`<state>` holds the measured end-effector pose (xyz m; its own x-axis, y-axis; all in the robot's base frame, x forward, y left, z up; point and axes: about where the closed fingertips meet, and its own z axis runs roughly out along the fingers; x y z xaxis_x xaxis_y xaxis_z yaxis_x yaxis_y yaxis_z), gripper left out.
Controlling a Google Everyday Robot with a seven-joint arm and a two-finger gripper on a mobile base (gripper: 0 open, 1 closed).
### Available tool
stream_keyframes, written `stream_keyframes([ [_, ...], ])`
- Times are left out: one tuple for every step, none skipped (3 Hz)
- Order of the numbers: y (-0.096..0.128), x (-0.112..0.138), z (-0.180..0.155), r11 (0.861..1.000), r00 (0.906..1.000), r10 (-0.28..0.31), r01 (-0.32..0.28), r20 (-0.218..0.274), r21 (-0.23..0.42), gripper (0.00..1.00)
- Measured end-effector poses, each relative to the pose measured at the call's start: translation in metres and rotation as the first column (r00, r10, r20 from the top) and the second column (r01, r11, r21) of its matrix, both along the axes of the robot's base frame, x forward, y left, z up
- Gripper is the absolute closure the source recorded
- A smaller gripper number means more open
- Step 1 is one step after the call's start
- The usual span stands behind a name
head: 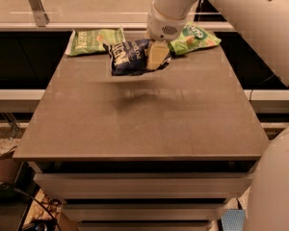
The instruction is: Pick blue chip bag
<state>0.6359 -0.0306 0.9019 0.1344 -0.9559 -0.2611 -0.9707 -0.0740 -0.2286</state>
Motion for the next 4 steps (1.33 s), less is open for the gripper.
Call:
stream_keyframes([
  [0.001, -0.006, 0.026, 1.000, 0.9993, 0.020, -0.021, 0.032, 0.017, 1.00],
  [0.000, -0.010, 0.046, 0.999, 0.9975, 0.031, -0.034, 0.064, 0.038, 1.00],
  [-0.002, -0.016, 0.065, 0.997, 0.9938, 0.036, -0.042, 0.106, 0.059, 1.00],
  [-0.002, -0.016, 0.065, 0.997, 0.9938, 0.036, -0.042, 0.106, 0.059, 1.00],
])
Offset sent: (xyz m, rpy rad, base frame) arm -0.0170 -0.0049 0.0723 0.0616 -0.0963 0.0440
